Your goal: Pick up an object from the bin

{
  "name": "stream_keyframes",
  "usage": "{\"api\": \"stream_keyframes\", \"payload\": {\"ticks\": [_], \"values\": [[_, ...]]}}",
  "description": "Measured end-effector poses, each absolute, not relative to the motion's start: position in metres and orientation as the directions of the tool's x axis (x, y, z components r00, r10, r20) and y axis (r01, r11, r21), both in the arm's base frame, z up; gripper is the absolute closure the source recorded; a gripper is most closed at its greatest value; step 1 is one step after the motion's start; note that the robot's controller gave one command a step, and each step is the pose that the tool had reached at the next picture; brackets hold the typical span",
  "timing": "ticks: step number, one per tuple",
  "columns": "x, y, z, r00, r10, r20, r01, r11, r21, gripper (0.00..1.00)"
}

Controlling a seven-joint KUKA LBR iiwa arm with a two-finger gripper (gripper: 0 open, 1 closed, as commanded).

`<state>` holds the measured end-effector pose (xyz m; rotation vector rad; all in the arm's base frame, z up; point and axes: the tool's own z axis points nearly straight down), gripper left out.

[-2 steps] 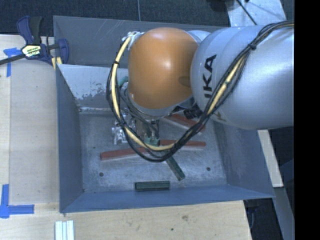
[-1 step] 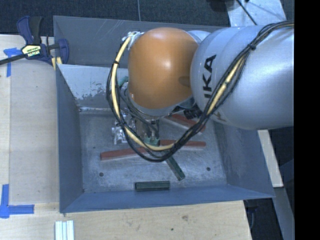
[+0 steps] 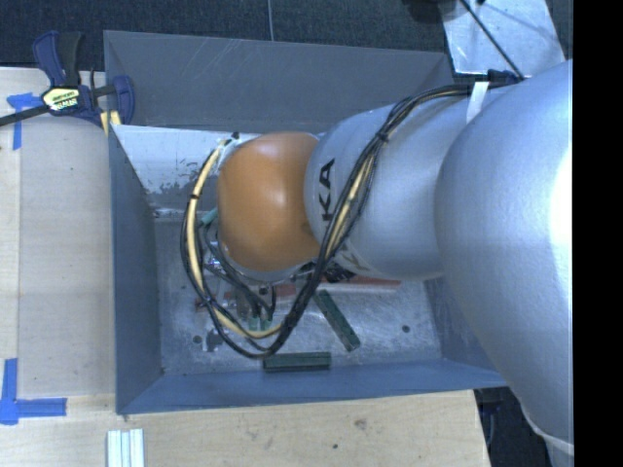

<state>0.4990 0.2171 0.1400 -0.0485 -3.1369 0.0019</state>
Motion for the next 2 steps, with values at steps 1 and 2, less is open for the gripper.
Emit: {"api": "stream_keyframes", "payload": {"ticks": [1,2], "values": [[0.501,0.217,0.143,-0.999,0.033,-0.002,0.033,0.999,0.001,0.00],[0.508,0.183,0.128,-1.000,-0.029,-0.003,-0.029,1.000,0.003,0.00]]}}
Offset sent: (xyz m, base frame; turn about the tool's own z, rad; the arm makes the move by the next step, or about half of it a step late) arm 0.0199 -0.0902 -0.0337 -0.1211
